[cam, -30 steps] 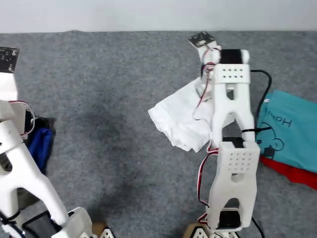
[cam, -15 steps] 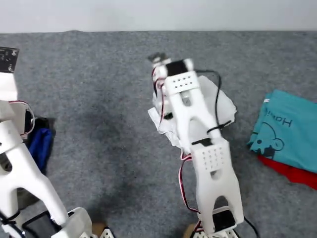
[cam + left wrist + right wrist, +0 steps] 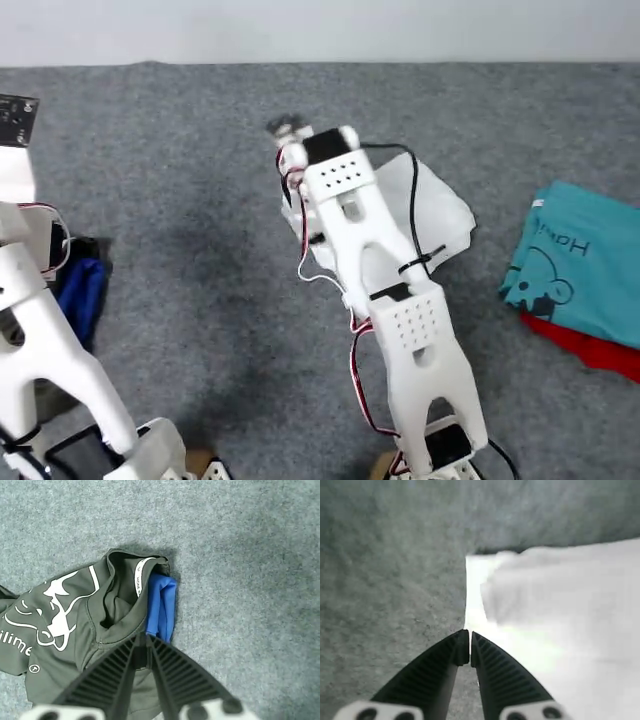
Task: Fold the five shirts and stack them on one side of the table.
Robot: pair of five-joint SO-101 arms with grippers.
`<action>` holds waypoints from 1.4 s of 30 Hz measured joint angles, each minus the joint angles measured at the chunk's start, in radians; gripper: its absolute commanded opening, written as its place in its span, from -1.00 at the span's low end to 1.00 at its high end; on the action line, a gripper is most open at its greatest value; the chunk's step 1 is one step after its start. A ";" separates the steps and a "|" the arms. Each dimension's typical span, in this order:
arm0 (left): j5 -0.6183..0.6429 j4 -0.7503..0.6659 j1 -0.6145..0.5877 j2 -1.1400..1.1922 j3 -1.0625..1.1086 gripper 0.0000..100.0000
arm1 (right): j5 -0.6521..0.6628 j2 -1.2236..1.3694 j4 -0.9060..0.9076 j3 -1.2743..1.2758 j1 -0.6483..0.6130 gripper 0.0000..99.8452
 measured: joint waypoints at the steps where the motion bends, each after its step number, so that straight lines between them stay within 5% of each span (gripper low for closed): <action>1: 0.000 0.000 0.000 0.000 0.000 -0.99 | 0.000 -0.025 0.000 -0.003 0.014 -0.98; 7: 0.000 0.000 0.021 0.000 0.000 -0.99 | -0.055 -0.135 0.000 -0.006 0.153 -0.97; 16: 0.000 0.000 0.115 0.000 0.000 -0.99 | -0.496 -0.167 0.002 -0.006 0.278 -0.97; 19: 0.000 0.000 0.126 0.000 0.000 -0.99 | -0.635 -0.195 0.002 0.034 0.278 -0.79; 25: 0.000 0.000 0.127 0.000 0.002 -0.99 | -0.773 -0.282 0.002 0.206 0.278 -0.22; 42: 0.000 0.000 0.127 0.000 0.002 -0.99 | -0.965 0.017 -0.117 0.239 0.275 -0.21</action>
